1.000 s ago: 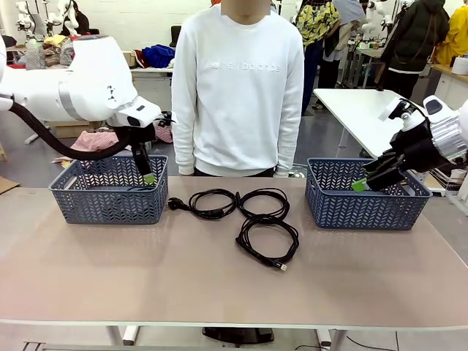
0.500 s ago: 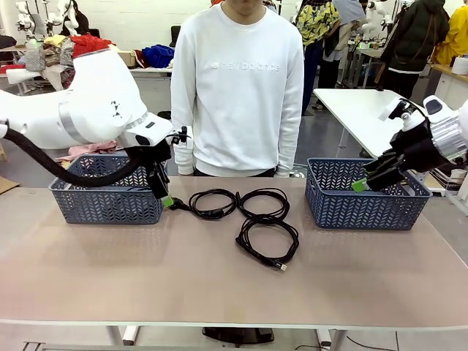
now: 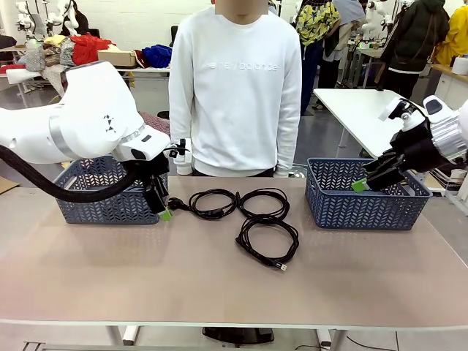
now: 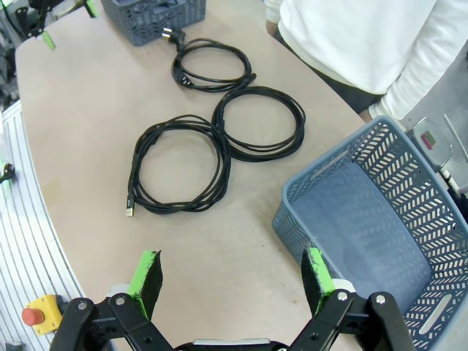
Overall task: Organize the cables according to human instructions.
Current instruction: Pick up a bundle of cables and place it in the basket indicated by the human.
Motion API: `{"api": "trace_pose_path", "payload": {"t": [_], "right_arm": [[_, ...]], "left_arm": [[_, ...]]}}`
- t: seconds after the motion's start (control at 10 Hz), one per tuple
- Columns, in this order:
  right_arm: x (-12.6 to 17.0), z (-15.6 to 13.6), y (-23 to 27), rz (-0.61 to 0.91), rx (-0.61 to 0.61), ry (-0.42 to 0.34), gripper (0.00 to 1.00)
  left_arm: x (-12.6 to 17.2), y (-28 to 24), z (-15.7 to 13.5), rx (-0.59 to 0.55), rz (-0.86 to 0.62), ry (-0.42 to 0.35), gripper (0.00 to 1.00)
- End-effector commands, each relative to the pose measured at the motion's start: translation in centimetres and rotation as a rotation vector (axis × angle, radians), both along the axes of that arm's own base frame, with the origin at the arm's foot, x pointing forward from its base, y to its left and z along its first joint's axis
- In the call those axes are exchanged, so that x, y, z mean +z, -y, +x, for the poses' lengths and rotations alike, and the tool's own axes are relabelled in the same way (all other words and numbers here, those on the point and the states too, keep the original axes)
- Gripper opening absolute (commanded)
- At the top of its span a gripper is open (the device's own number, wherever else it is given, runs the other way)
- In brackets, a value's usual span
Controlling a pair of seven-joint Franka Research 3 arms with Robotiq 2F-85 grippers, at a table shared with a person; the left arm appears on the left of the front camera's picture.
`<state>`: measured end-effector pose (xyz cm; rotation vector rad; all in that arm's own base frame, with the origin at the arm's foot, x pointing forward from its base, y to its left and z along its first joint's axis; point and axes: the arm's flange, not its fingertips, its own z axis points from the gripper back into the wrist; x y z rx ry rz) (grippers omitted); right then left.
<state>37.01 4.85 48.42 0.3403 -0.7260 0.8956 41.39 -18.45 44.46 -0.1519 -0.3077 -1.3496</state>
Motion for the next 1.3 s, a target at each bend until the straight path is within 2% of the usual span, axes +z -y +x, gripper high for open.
{"api": "trace_pose_path", "payload": {"t": [0.0,1.2], "right_arm": [[-0.14,0.32,0.30,0.011,0.022,0.014,1.00],[-0.14,0.32,0.30,0.011,0.022,0.014,1.00]], "left_arm": [[0.04,0.01,0.02,0.000,0.002,-0.005,1.00],[0.04,0.01,0.02,0.000,0.002,-0.005,1.00]]}}
